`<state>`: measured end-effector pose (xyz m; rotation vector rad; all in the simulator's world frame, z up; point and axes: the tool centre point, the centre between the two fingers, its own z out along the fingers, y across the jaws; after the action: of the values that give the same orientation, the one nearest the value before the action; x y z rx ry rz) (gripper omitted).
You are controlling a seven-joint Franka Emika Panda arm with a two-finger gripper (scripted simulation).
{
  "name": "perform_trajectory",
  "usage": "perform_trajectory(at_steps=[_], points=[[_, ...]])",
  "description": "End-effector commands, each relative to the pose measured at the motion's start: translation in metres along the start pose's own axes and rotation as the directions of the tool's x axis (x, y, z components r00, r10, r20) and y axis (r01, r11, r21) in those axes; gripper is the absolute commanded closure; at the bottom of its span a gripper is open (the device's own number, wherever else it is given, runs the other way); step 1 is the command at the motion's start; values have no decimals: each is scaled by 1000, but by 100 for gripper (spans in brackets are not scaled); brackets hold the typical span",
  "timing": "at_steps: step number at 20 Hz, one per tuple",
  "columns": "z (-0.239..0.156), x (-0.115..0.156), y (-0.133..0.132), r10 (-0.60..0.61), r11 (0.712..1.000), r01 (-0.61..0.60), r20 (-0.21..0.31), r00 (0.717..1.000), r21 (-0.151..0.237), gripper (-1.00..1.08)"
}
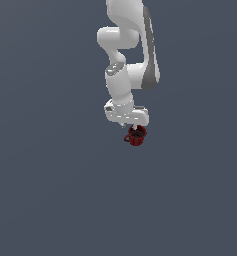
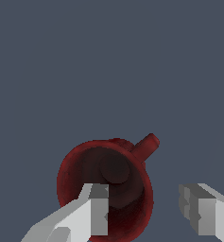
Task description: Pick up the object and move it to a goal position.
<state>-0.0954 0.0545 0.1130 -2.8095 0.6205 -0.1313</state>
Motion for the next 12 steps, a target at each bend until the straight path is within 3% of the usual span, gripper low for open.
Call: perform_trajectory(at_steps=[1,12], points=[[2,-7,4,29,1000,-29,-8,1000,4,-20],[5,-15,8,61,998,-61,-15,998,7,-20]])
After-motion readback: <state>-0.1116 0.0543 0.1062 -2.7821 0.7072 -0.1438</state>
